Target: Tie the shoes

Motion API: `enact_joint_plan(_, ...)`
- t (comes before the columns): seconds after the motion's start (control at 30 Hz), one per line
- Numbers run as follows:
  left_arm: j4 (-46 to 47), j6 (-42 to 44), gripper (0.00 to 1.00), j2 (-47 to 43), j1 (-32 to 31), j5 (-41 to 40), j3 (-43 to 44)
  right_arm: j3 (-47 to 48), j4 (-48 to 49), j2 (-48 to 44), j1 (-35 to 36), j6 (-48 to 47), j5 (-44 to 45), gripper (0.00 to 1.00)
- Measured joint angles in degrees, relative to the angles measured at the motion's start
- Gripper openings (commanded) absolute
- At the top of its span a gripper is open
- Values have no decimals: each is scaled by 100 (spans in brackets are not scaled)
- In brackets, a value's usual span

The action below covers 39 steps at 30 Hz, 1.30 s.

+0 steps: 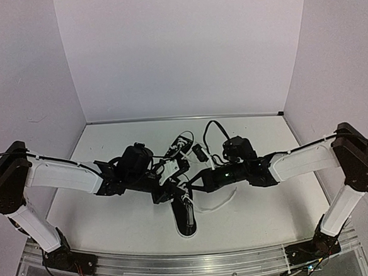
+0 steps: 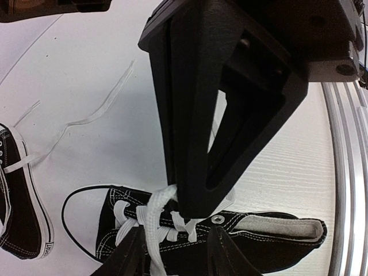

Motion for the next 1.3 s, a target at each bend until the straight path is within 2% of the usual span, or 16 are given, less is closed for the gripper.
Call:
enact_joint_plan(0.17, 107, 3, 43, 31, -201, -186, 2, 0, -8, 0, -25, 41, 32, 0)
enact_joint_plan(0.33, 143, 2, 40, 247, -346, -333, 9, 0, -10, 0, -44, 84, 73, 0)
enact_joint_plan(0.67, 403, -77, 8, 603, -383, -550, 43, -35, -19, 0, -87, 117, 96, 0)
enact_joint_plan(0.73, 491, -144, 2, 631, -383, -573, 52, -66, -26, 0, -88, 128, 98, 9)
enact_joint_plan(0.83, 593, -182, 0, 667, -383, -605, 52, -129, -31, -9, -109, 159, 103, 40)
enact_joint_plan(0.93, 682, -214, 0, 702, -383, -630, 52, -257, -163, -147, -147, 262, 183, 62)
enact_joint_plan(1.17, 742, -227, 0, 710, -383, -669, 50, -663, -1120, -1202, -192, 558, 1160, 65)
enact_joint_plan(1.3, 744, -218, 0, 710, -383, -669, 50, -910, -1649, -1495, -203, 899, 1821, 65)
